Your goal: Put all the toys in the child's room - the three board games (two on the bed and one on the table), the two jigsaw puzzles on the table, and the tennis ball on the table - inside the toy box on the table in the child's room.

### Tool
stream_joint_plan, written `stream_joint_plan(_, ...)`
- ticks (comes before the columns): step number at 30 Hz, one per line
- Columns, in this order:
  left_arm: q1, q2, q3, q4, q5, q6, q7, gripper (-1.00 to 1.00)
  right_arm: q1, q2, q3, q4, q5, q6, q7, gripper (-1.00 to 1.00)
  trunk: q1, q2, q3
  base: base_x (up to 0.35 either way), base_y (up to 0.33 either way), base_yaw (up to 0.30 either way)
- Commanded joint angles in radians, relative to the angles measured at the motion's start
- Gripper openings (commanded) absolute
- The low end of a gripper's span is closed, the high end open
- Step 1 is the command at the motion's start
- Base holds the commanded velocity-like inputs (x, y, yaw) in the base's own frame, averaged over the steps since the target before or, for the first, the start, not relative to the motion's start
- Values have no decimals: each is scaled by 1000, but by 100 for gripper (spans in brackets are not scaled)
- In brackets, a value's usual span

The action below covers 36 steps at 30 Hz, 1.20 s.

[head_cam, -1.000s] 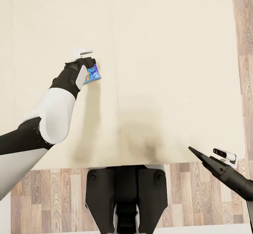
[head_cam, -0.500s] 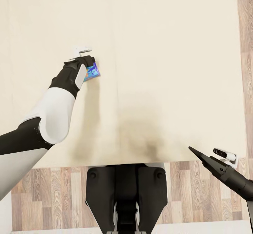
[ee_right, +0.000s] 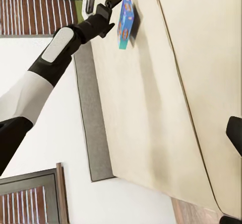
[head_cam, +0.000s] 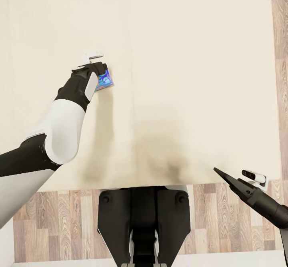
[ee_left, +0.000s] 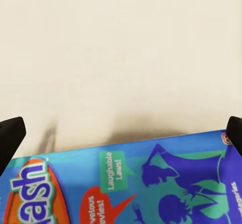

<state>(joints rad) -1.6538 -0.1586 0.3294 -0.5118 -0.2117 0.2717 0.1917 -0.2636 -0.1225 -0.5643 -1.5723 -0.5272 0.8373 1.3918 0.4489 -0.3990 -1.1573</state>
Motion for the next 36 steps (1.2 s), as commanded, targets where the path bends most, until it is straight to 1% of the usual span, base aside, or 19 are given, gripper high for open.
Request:
stream_joint_plan(1, 0, -1, 8, 29, -14, 6, 0, 100, 0, 0, 0, 0, -2, 6, 1, 100, 1, -1, -1, 0, 0, 0)
stream_joint_plan(10, 0, -1, 8, 29, -14, 6, 0, 100, 0, 0, 1, 3, -4, -15, -3, 100, 1, -1, -1, -10, 0, 0)
stream_joint_plan(18, 0, -1, 7, 29, -13, 6, 0, 100, 0, 0, 0, 3, -3, -15, -2, 100, 1, -1, -1, -169, 0, 0)
stream_joint_plan(36, 0, -1, 7, 29, -14, 7, -1, 100, 0, 0, 0, 3, -3, -15, -3, 100, 1, -1, -1, -8, 0, 0)
